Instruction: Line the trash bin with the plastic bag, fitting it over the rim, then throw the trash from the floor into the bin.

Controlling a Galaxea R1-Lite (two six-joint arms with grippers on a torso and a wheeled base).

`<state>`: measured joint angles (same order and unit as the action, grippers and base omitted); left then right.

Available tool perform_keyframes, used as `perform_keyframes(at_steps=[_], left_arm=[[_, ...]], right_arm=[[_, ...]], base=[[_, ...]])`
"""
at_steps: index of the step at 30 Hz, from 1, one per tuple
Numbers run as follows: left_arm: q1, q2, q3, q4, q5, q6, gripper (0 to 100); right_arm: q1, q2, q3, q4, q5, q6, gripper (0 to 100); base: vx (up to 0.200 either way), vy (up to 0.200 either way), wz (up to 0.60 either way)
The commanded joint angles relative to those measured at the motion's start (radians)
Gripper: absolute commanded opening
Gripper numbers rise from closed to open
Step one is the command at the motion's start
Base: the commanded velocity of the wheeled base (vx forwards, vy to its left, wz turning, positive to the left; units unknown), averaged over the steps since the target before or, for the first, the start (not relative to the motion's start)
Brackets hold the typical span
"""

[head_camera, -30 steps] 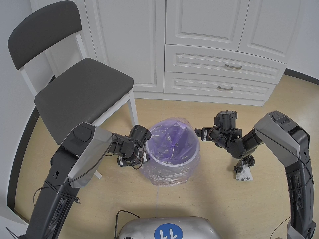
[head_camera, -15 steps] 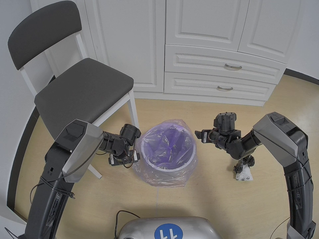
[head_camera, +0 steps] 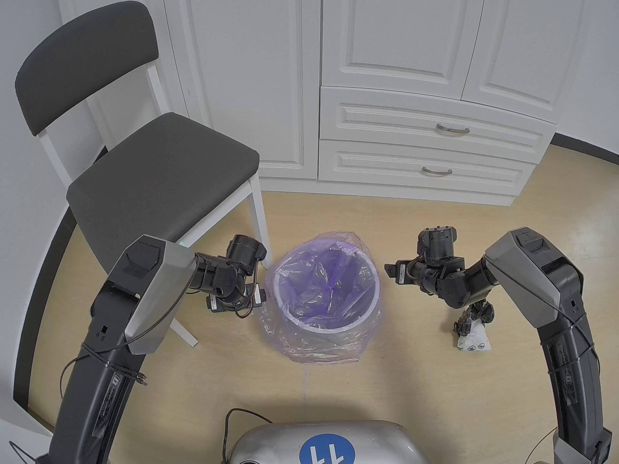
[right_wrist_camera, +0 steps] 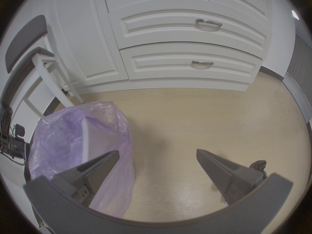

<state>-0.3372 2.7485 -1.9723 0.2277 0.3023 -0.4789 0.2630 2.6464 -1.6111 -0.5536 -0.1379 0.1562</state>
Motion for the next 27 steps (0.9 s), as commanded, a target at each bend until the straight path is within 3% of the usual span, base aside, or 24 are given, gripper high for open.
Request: perform_keyframes(at_steps=[1, 12, 22, 24, 27], left_arm=[[0.017, 0.085, -0.028, -0.068, -0.005, 0.094, 100], [0.020, 0.163, -0.028, -0.218, -0.055, 0.224, 100], [0.050, 0.114, -0.028, -0.183, -0.029, 0.237, 100], [0.066, 0.056, 0.027, -0.165, -0.023, 0.237, 100], [0.090, -0.075, 0.184, -0.183, -0.091, 0.243, 100]], right_arm=[[-0.013, 0.040, -0.033, 0.011, 0.003, 0.002, 100], [-0.022, 0.095, -0.081, 0.006, 0.012, 0.006, 100], [-0.027, 0.096, -0.081, 0.006, 0.014, 0.009, 100], [-0.028, 0.092, -0.081, 0.008, 0.014, 0.009, 100], [-0.030, 0.090, -0.084, 0.008, 0.015, 0.009, 100]], base=[[0.000, 0.000, 0.00], [0.000, 0.000, 0.00], [0.000, 0.000, 0.00], [0.000, 0.000, 0.00], [0.000, 0.000, 0.00]])
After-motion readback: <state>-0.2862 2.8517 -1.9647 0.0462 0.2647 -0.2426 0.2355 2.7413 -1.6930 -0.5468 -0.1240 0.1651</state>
